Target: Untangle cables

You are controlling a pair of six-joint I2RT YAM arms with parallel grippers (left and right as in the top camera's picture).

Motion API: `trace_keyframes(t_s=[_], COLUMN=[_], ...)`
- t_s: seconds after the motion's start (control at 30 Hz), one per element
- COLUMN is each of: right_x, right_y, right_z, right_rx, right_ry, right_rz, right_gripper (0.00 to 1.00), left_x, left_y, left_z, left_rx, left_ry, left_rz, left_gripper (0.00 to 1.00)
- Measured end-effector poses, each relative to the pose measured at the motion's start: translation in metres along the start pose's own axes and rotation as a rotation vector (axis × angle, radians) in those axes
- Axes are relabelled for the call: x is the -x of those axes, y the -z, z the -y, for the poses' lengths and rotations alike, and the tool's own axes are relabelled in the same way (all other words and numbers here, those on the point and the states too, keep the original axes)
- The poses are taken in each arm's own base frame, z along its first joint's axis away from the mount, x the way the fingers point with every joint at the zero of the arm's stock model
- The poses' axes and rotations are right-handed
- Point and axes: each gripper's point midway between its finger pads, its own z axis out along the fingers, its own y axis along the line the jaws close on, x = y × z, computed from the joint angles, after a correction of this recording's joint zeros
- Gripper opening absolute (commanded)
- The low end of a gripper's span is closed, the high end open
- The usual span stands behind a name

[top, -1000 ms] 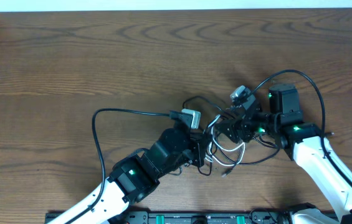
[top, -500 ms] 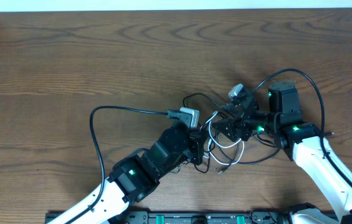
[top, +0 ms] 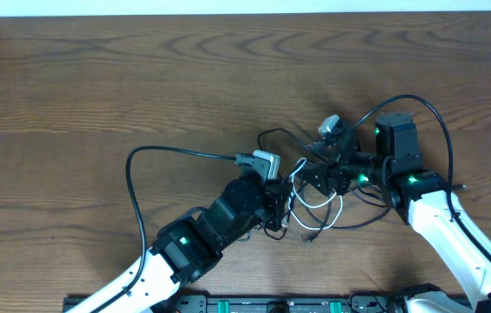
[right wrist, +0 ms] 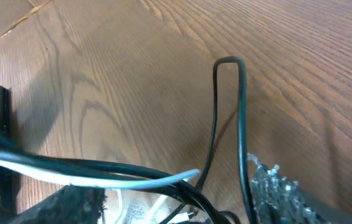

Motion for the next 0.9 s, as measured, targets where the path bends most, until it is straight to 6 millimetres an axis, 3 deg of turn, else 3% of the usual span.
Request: trace_keyframes(t_s=[0.9], right_x=[0.019], right_y=[0.001], right_z=[0.003], right_rx=[-0.013], right_ry=[0.069], right_rz=[0.068], right_gripper=[0.82], left_x=[-0.004], left_y=[0.000], left_z=[-0.003], left_rx=[0.012], left_ry=[-0.004], left_rz=[-0.015], left_gripper=[0.24])
